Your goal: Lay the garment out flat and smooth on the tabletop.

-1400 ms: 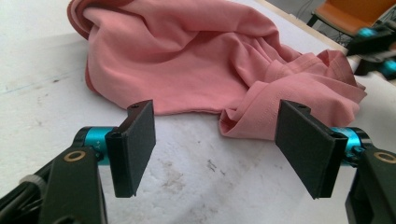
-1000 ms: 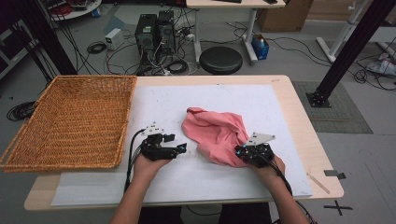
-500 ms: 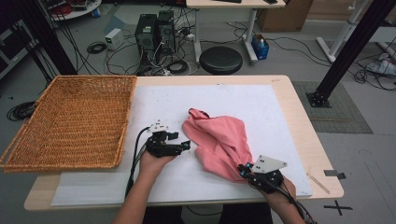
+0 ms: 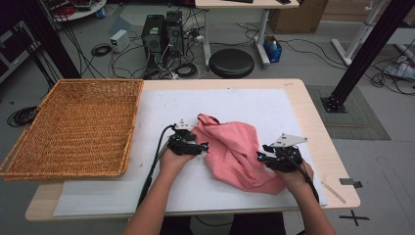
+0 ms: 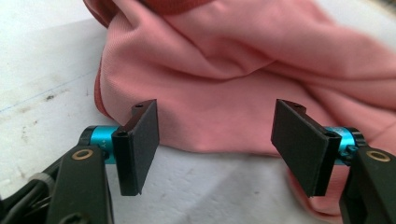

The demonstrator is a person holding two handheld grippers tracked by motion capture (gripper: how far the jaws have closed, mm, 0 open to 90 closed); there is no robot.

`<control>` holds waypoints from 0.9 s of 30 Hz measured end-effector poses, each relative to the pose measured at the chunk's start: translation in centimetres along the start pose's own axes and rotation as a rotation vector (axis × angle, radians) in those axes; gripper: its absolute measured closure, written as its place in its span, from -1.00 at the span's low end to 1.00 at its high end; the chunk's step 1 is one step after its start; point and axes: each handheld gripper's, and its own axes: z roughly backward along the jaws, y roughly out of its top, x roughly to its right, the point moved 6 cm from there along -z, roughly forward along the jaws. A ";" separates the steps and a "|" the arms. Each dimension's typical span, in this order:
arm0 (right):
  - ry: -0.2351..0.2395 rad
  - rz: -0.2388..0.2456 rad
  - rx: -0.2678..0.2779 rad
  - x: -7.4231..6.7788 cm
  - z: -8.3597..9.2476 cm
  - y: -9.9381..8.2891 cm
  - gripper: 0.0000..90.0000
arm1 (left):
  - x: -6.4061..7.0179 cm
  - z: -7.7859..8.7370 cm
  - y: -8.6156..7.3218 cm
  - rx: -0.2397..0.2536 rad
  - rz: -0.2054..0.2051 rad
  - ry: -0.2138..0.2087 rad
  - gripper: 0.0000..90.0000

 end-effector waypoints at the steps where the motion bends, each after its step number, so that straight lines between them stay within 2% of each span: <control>1: 0.001 -0.006 -0.029 0.1 -0.6 -0.3 0.37 | 0.1 -0.2 0.0 -0.017 -0.025 0.011 -0.20; 2: 0.014 -0.008 -0.046 0.1 -1.1 -0.5 0.37 | 0.3 -0.4 0.1 -0.031 -0.065 0.048 -0.15; 4: 0.034 0.001 -0.076 -0.3 -2.1 -1.1 0.37 | 0.4 -0.5 0.2 -0.031 -0.071 0.053 -0.02; 5: 0.034 0.001 -0.076 -0.3 -2.1 -1.1 0.37 | 0.5 -0.6 0.2 -0.030 -0.083 0.057 -0.02; 6: 0.048 0.007 -0.098 -0.5 -2.6 -1.4 0.44 | 0.5 -0.6 0.2 -0.029 -0.096 0.077 0.10; 7: 0.048 0.007 -0.076 -0.7 -2.7 -1.4 0.59 | 0.4 -0.5 0.1 -0.034 -0.119 0.099 0.24; 8: 0.061 0.007 -0.076 -0.8 -2.7 -1.4 0.69 | 0.3 -0.5 0.1 -0.033 -0.127 0.106 0.39; 9: 0.069 0.012 -0.078 -0.9 -2.7 -1.3 0.82 | 0.2 -0.5 0.2 -0.028 -0.122 0.102 0.55; 10: 0.074 0.037 -0.088 -0.9 -2.8 -1.0 0.93 | 0.1 -0.4 0.2 -0.028 -0.112 0.087 0.86; 11: 0.077 0.044 -0.095 -1.0 -2.8 -0.9 0.94 | -0.2 -0.3 0.2 -0.020 -0.073 0.051 0.89; 12: 0.078 0.055 -0.087 -1.0 -2.7 -0.6 0.95 | -0.2 -0.3 0.2 -0.020 -0.073 0.051 0.90; 15: 0.069 0.070 -0.065 -0.9 -2.5 0.2 0.96 | -0.6 0.6 0.7 0.025 -0.044 0.003 0.91; 16: 0.061 0.074 -0.025 -0.6 -2.0 1.2 0.96 | -0.9 1.9 1.4 0.077 -0.031 -0.012 0.91; 17: 0.057 0.077 0.000 -0.5 -1.7 1.9 0.96 | -1.1 2.7 1.8 0.108 -0.020 -0.021 0.91; 18: 0.050 0.078 0.023 -0.2 -1.3 2.5 0.96 | -1.1 2.7 1.8 0.108 -0.020 -0.021 0.91; 20: 0.034 0.082 0.070 0.4 -0.6 3.9 0.96 | -1.7 4.6 2.7 0.171 0.003 -0.037 0.91; 21: 0.034 0.082 0.070 0.4 -0.6 3.9 0.96 | -2.0 5.5 3.2 0.193 0.007 -0.043 0.91; 23: 0.023 0.080 0.113 1.0 0.1 5.4 0.96 | -2.5 7.4 4.4 0.237 -0.002 -0.049 0.91; 24: 0.011 0.081 0.145 1.4 0.8 6.9 0.96 | -2.7 9.2 5.7 0.281 -0.012 -0.058 0.91; 25: 0.006 0.086 0.159 1.6 1.2 7.6 0.96 | -2.7 9.2 5.7 0.281 -0.012 -0.058 0.91; 27: -0.001 0.094 0.173 1.6 1.5 8.3 0.96 | -2.7 10.8 6.8 0.332 -0.015 -0.080 0.91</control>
